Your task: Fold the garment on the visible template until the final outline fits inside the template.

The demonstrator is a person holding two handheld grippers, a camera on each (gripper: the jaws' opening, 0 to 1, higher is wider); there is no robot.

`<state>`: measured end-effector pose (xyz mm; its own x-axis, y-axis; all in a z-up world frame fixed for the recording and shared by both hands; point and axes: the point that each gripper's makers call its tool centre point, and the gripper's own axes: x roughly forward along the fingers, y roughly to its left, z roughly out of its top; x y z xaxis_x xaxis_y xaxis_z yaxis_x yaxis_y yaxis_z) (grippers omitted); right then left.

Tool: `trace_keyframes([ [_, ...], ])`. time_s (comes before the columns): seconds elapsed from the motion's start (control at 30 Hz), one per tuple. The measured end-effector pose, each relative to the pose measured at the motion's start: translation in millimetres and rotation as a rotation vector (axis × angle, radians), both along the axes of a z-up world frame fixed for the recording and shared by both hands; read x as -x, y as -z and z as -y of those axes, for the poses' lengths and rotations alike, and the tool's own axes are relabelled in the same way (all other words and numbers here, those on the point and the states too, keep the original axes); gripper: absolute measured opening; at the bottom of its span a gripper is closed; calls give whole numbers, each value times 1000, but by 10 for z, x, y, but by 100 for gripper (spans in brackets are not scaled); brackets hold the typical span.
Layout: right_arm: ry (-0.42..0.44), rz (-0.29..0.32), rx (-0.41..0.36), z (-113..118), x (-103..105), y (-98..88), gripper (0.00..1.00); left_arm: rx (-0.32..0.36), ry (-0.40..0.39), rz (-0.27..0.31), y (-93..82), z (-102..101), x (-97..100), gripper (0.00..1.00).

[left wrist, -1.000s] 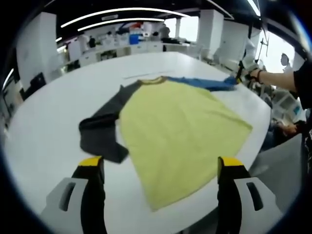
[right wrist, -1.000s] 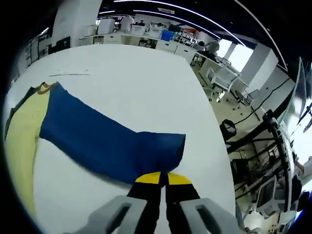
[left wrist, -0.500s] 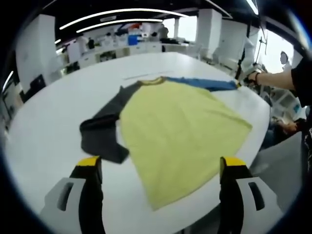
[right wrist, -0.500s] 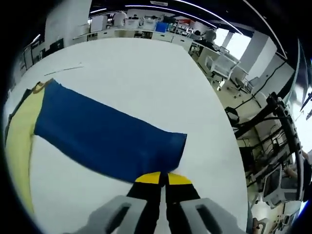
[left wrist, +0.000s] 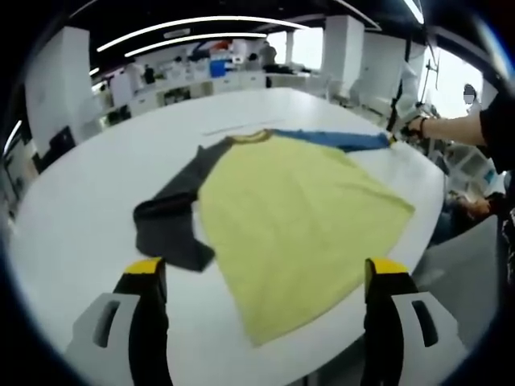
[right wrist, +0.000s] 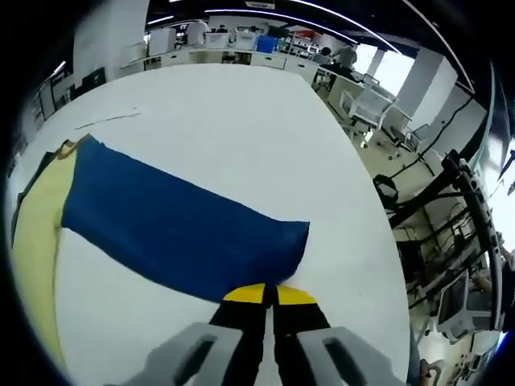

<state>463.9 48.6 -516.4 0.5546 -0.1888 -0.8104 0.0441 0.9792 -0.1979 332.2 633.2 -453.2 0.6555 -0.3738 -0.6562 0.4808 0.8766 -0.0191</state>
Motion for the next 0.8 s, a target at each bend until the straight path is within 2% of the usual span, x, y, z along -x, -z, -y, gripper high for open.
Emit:
trace_keyframes([
  [0.4,-65,50,-34,-295,-222,-224,0,-15,12,-7,25,20,44,99],
  [0.8,-148,82,-65,-756,-401,-369,0,-8,16,7,-12,12,42,99],
])
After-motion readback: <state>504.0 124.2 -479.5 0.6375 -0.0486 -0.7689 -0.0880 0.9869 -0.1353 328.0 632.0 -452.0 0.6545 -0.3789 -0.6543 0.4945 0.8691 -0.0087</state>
